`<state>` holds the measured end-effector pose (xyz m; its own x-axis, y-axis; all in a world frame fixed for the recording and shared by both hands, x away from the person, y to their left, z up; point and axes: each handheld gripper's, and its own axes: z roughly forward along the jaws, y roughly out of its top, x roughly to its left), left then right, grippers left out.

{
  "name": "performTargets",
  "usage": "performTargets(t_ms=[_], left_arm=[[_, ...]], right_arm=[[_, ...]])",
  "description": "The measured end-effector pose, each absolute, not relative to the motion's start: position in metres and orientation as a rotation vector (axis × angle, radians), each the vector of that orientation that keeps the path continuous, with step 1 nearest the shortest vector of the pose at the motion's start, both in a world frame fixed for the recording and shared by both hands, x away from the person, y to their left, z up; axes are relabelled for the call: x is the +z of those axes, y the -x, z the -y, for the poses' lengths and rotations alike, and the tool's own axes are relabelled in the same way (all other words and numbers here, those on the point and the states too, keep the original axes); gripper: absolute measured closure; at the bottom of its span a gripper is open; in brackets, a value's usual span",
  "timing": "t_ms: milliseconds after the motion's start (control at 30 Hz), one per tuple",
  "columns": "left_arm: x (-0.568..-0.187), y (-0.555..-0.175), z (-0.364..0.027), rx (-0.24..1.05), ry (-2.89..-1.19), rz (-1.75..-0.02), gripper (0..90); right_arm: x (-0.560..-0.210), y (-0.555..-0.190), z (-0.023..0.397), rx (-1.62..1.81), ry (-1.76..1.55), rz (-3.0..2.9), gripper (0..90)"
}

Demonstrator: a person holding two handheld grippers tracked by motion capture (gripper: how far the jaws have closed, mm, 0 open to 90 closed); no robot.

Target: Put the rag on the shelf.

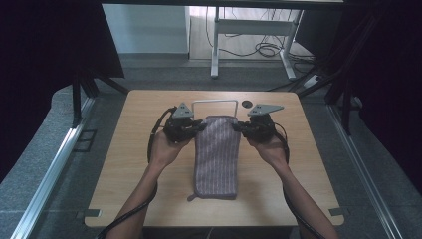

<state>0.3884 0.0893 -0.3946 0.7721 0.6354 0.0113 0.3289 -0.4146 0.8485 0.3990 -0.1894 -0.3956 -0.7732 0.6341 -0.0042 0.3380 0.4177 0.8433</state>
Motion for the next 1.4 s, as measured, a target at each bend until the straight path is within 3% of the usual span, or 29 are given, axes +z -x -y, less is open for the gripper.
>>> performTargets(t_ms=[767,1400], left_arm=[[-0.32,-0.416,-0.1,0.508,-1.972,-0.719,78.6],[-0.262,-0.464,-0.104,0.59,-1.974,-0.745,78.3]], right_arm=[[-0.312,-0.421,0.182,1.281,-0.726,-2.22,83.2],[-0.26,-0.467,0.168,1.279,-0.719,-2.125,83.1]])
